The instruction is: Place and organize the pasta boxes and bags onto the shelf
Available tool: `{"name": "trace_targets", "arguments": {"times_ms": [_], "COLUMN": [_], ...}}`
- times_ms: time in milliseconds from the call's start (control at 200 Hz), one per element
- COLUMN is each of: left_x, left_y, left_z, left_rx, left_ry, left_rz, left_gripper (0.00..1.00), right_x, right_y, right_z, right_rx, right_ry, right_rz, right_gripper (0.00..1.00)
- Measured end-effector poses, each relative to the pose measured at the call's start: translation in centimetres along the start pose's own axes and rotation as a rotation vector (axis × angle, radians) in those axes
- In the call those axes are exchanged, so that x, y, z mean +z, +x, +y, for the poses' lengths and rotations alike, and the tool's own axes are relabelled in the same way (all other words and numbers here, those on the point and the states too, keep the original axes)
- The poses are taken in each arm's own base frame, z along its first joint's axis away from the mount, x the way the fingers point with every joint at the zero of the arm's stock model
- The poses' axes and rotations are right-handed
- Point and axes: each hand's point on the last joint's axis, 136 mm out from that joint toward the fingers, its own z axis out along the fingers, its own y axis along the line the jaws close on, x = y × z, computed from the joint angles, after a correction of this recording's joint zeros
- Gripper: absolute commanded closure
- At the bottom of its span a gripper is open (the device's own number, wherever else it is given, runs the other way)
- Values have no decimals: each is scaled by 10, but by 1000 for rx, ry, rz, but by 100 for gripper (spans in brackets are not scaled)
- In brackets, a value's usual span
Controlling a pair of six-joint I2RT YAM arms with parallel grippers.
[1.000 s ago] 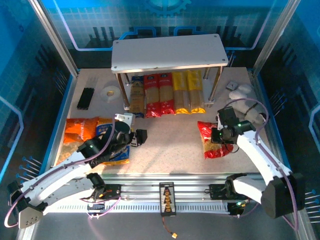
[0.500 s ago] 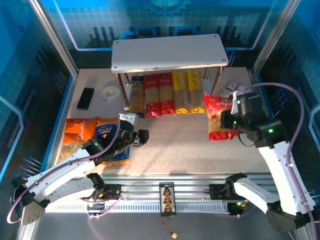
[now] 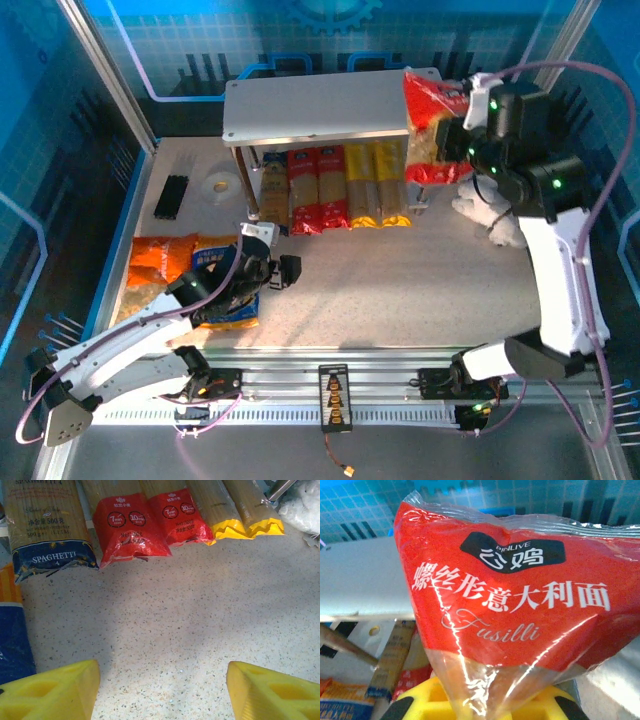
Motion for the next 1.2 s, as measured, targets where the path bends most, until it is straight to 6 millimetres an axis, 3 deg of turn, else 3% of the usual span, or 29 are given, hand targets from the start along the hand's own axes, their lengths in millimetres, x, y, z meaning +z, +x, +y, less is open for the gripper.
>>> {"name": "trace_targets", "arguments": {"times_ms": [185,385,630,911,1176,1201], "left_x": [-1,0,0,0,1,1], "left_y": [-3,-6,-8,-9,-8,-8], "left_z": [-1,5,7,8,9,9], "left_rx": [1,-8,-4,-1,-1,-1], "left_ry": [1,-14,-21,-25,-28,-28], "left_rz": [-7,-11,-14,-14,-12,-12], "left_gripper": [31,31,31,31,31,31], "right_x": [38,67,99,130,138,139], "right_y": [-36,-53,-56,-43,-42,-42], "right_z": [5,7,3,-2,-7,-9], "right_rx": [-26,-53,-90,-113,-109,-109], "right_ry": [24,41,85,119,133,136], "right_rz": [-55,-90,-92,-45,-47,-45], "right_gripper": [100,100,100,100,100,95]}}
